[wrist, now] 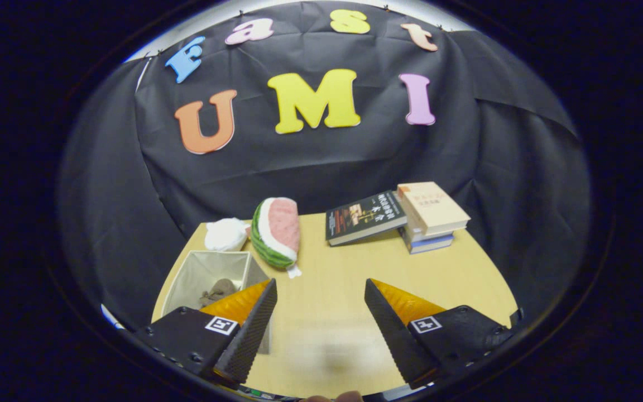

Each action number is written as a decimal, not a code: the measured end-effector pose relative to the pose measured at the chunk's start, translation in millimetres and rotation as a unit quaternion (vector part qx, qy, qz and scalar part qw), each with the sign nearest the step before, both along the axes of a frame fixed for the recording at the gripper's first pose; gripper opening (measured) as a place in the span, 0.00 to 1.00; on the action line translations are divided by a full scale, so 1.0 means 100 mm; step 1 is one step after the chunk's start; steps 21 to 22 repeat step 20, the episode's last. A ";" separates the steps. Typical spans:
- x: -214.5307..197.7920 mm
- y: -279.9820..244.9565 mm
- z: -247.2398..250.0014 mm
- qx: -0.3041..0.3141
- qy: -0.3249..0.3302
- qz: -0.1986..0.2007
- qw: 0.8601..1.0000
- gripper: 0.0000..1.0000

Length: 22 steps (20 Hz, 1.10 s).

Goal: Open the storage box then place both shoes into the box .Put the left shoe in first, then the right shoe, with the right side of both shoes facing outward in a uniform manner.

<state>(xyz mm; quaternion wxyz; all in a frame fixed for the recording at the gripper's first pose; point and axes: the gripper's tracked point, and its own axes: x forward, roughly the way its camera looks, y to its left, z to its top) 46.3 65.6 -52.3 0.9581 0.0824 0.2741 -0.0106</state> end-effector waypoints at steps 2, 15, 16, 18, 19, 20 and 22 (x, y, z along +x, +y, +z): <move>-0.06 -0.30 0.27 -0.009 -0.044 -0.009 0.999 0.96; -0.44 -0.86 1.00 -0.015 -0.185 -0.028 0.982 0.96; -0.46 -0.83 1.00 -0.012 -0.187 -0.025 0.982 0.96; -0.50 -0.77 1.02 -0.007 -0.191 -0.019 0.981 0.96; -0.51 -0.74 1.03 -0.007 -0.193 -0.017 0.981 0.96; -0.50 -0.71 1.03 -0.007 -0.194 -0.015 0.981 0.96; -0.50 -0.71 1.03 -0.007 -0.194 -0.015 0.981 0.96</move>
